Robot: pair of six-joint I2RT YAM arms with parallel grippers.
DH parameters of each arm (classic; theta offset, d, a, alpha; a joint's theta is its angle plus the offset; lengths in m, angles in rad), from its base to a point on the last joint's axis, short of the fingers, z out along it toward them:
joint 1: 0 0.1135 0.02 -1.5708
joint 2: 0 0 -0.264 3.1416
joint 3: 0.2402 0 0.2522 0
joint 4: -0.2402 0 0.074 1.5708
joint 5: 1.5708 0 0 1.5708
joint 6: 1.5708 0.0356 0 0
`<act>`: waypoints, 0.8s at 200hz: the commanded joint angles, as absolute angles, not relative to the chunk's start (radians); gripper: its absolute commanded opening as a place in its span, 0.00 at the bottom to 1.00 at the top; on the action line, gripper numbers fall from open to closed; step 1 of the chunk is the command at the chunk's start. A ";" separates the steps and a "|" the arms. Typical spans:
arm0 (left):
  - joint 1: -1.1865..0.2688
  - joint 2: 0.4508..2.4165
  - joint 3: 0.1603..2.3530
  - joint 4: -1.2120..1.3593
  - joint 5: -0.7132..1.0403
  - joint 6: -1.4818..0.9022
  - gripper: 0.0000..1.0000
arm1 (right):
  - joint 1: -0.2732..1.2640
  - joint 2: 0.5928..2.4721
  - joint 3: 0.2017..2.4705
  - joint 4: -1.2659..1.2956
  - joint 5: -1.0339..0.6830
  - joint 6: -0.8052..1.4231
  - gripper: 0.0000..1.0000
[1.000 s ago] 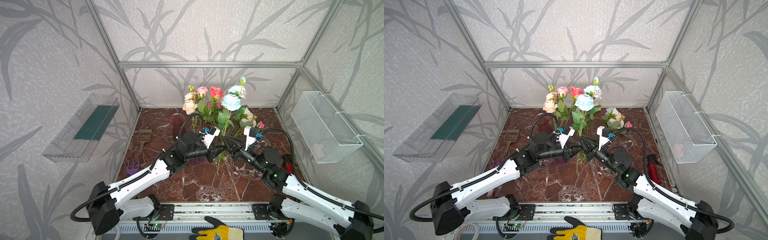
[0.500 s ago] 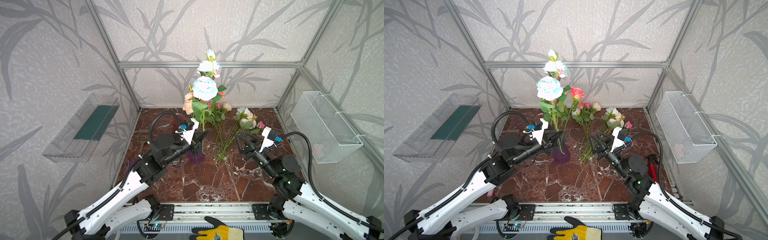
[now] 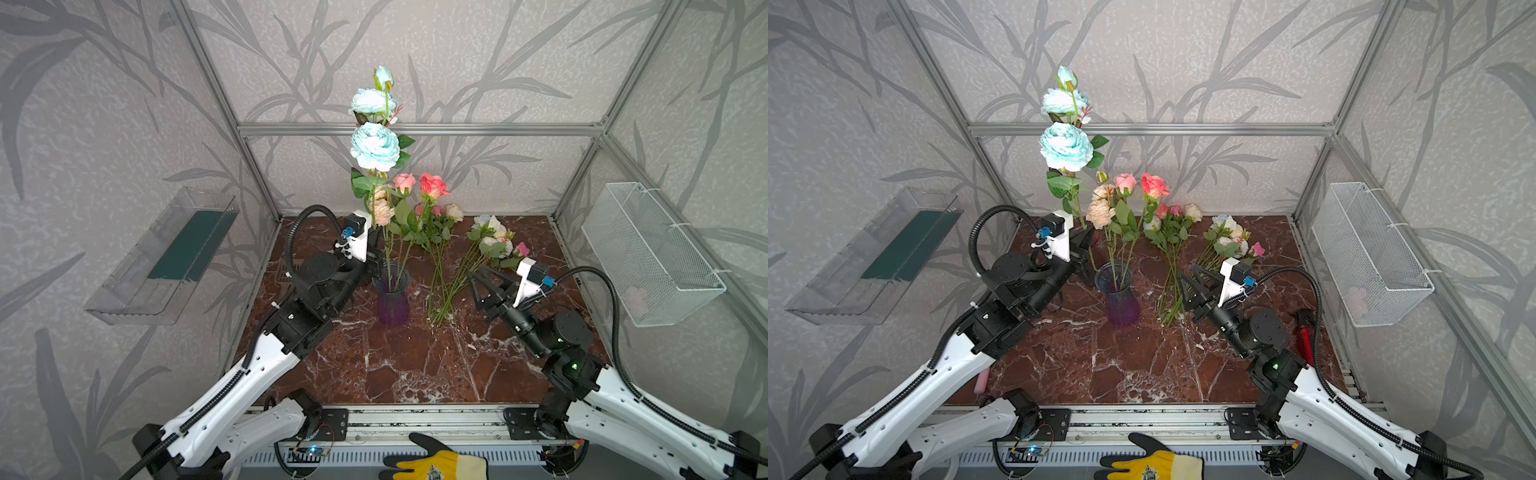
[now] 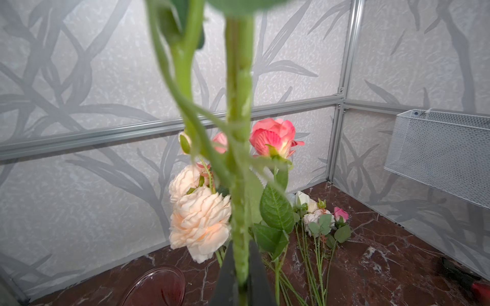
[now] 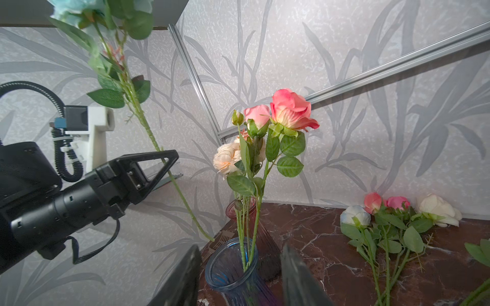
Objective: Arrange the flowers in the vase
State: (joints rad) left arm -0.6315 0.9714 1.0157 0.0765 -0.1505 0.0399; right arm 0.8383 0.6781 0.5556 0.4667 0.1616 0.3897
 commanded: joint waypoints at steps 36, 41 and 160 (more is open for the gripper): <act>-0.612 0.985 0.917 0.138 -0.116 -0.079 0.00 | 0.841 0.632 0.530 0.439 0.209 0.359 0.50; -0.612 0.987 0.912 0.139 -0.109 -0.080 0.00 | 0.841 0.632 0.528 0.439 0.209 0.359 0.50; -0.611 0.996 0.866 0.053 -0.093 -0.108 0.41 | 0.841 0.654 0.535 0.436 0.207 0.362 0.51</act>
State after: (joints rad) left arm -0.6151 1.0191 0.8803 0.0746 -0.0883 -0.1112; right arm 0.8383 0.6586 0.5293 0.4351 0.1936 0.3725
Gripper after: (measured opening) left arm 0.320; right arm 0.512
